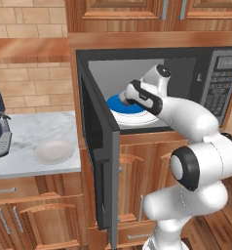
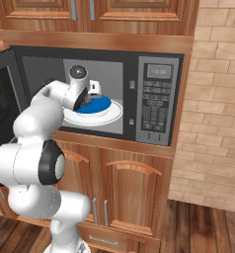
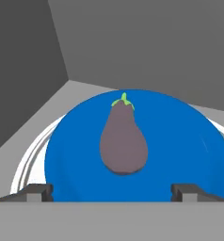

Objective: Pick the eggplant from the counter and place it in the microwave. Then turn on the microwave.

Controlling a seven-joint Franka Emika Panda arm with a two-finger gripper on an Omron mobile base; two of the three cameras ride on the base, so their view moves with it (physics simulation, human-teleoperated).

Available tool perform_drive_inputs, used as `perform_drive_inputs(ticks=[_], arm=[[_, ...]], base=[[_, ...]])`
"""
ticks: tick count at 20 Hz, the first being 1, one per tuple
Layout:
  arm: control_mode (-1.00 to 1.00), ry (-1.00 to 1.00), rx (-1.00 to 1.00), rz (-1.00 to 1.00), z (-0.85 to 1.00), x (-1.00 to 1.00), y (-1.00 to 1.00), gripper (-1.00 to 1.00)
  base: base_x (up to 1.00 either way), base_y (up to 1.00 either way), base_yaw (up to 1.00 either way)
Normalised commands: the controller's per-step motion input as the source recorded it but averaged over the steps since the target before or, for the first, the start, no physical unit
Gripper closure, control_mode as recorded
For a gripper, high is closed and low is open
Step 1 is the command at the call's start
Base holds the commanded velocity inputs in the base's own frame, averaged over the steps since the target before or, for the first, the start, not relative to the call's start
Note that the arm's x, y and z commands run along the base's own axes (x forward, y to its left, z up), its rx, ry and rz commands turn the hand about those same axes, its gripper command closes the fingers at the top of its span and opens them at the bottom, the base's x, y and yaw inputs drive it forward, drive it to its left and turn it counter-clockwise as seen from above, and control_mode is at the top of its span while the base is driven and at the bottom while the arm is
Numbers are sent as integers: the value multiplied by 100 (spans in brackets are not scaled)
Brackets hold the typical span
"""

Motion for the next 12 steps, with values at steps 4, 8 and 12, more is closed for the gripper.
perform_drive_inputs(ticks=[4, 8, 12], arm=[[-100, 0, 0, 3, 10, -39, -3, -100], [-100, 0, 0, 4, 7, -43, -6, -100], [-100, 0, 1, 5, 12, -46, -6, -100]], base=[[0, 0, 0], [0, 0, 0], [0, 0, 0]])
